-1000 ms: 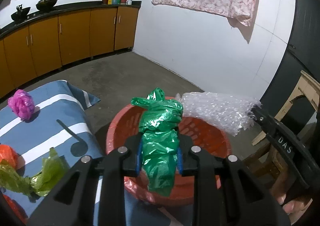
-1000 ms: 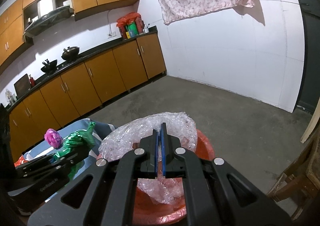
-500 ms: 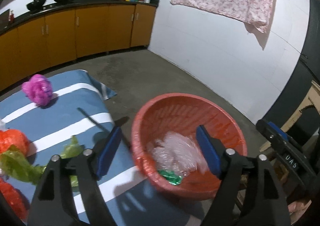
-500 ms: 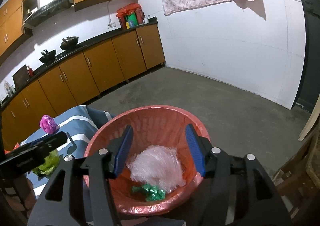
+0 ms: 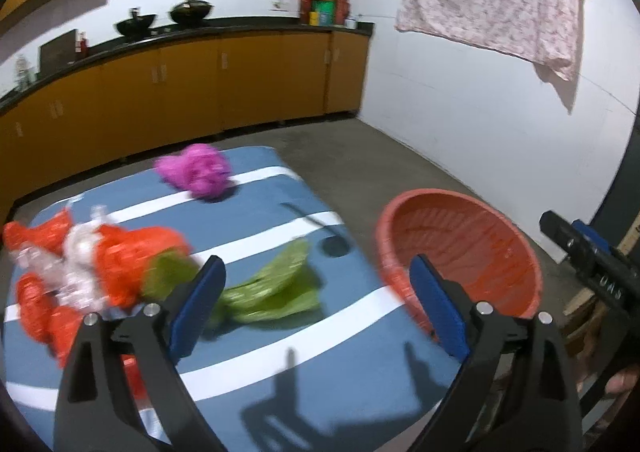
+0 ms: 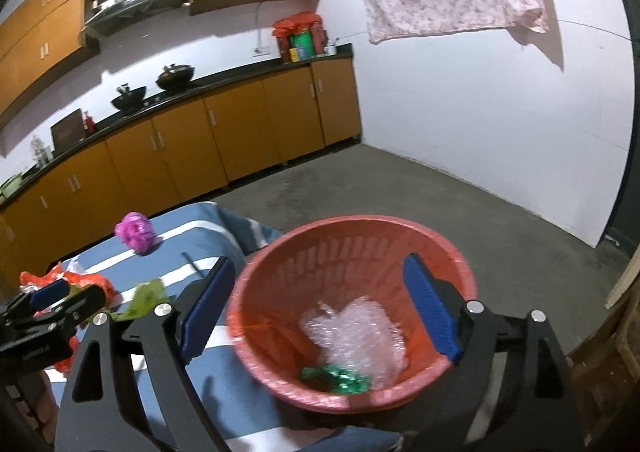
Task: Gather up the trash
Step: 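Return both tools to the table toward the remaining bags, then grasp the light green bags with the right gripper while the left grasps a red bag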
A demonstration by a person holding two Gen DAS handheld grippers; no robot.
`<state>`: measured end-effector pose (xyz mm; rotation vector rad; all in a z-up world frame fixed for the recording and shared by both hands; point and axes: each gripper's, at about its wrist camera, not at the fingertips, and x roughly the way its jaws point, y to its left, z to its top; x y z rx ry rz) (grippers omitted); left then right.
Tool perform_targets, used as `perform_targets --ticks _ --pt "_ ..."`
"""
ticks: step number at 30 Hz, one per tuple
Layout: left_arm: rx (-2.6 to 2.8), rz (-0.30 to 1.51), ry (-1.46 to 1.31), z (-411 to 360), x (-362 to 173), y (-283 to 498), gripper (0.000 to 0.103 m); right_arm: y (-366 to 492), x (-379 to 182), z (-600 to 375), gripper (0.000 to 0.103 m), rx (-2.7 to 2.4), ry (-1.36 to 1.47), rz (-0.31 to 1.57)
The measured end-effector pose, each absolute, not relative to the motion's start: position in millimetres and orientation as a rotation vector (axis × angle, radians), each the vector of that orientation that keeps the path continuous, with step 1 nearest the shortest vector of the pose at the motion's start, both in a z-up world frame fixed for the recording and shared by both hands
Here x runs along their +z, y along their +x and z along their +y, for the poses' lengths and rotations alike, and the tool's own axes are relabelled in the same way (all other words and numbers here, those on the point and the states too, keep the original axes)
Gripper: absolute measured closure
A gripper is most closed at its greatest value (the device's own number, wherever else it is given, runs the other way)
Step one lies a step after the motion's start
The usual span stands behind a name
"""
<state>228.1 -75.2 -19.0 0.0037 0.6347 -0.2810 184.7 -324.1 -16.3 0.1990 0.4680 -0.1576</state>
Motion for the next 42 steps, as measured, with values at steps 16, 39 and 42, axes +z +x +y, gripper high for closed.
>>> perform_targets --ticks 16,39,42 --pt "0.101 0.634 -0.093 100.8 -35.5 174.9 0.007 202.0 -36.6 -204.2 0.017 0.082 0.106 0.569" --pt "0.205 0.628 -0.197 171.0 -43.7 156.5 0.007 272.8 -84.1 -85.9 0.051 0.241 -0.035 0.715" --pt "0.188 0.63 -0.197 166.9 -45.5 158.9 0.007 276.1 -85.3 -87.6 0.074 0.247 -0.024 0.726"
